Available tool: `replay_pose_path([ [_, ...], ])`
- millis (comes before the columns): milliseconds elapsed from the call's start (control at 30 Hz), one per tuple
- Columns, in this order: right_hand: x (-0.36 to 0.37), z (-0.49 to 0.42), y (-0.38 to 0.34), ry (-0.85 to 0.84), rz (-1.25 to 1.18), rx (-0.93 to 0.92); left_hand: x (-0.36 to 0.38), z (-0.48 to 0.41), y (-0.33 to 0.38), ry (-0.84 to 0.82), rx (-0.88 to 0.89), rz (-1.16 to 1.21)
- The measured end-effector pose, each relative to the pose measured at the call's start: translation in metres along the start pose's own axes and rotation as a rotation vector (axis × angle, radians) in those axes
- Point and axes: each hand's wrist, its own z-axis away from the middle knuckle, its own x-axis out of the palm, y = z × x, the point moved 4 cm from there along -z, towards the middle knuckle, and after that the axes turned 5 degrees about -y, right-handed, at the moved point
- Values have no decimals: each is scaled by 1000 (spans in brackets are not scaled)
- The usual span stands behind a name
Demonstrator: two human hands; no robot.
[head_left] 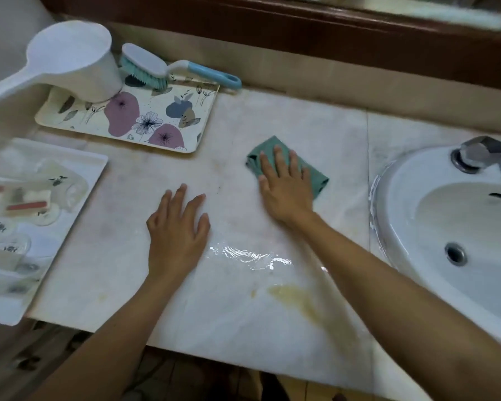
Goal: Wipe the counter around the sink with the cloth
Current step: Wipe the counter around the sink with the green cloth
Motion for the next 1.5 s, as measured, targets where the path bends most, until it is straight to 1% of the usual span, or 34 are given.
replay_pose_path([
  [67, 21, 39, -41, 0, 28, -92, -2, 1, 0, 10, 7, 21],
  [133, 40, 105, -63, -7, 79, -243, -2, 0, -2, 5, 13, 36],
  [200, 50, 170, -53, -47, 161, -415, -1, 0, -3, -1, 21, 43],
  [267, 47, 203, -12, -68, 231, -507, -1, 0, -4, -14, 28, 56],
  [300, 42, 206, 11, -69, 257, -488, 0, 0, -5, -14, 30, 56],
  [333, 36, 200, 30, -65, 270, -423, 0, 1, -5, -11, 32, 48],
  [400, 25, 169, 51, -43, 205, -207, 0, 2, -3, -7, 39, 26],
  [500, 24, 121, 27, 60, 21, 166, 2, 2, -4, -27, 51, 19],
  [533, 28, 114, 10, 85, -31, 258, 2, 2, -5, -38, 46, 23],
  [567, 34, 114, -9, 100, -62, 309, 2, 3, -5, -51, 44, 25],
  [600, 43, 121, -30, 108, -76, 308, 1, 4, -6, -61, 45, 25],
  [633, 51, 133, -50, 108, -71, 259, 0, 5, -6, -72, 50, 27],
  [700, 63, 173, -79, 86, -30, 79, -1, 4, -8, -81, 56, 41],
  [767, 71, 221, -73, 56, 63, -77, -3, 5, -8, -82, 71, 47],
  [800, 72, 244, -58, 27, 103, -112, -3, 5, -8, -80, 80, 50],
  [833, 72, 265, -35, 21, 129, -107, -3, 5, -8, -76, 84, 54],
  [867, 71, 282, -8, 26, 133, -58, -3, 5, -7, -68, 81, 55],
  [900, 68, 292, 21, 30, 111, 43, -3, 6, -6, -61, 78, 55],
  [967, 58, 295, 66, 53, 24, 327, -3, 6, -3, -48, 72, 60],
  [1033, 52, 281, 74, 97, -18, 528, -3, 6, -3, -53, 65, 65],
  [1100, 53, 263, 57, 130, -60, 628, -3, 6, -3, -79, 45, 88],
  [1133, 55, 257, 41, 132, -73, 623, -4, 7, -2, -88, 21, 122],
  [1200, 61, 251, 7, 121, -80, 510, -6, 6, 7, -94, 16, 213],
  [1233, 63, 249, -6, 115, -79, 446, -8, 3, 17, -93, 85, 236],
  [1300, 65, 242, -18, 116, -65, 376, -9, -7, 42, -98, 289, 246],
  [1367, 62, 219, -21, 143, -49, 318, -5, -23, 65, -137, 397, 264],
  [1433, 55, 179, -23, 144, -47, 243, 6, -34, 83, -192, 411, 303],
  [1500, 43, 130, -20, 143, -50, 195, 18, -37, 90, -214, 375, 300],
])
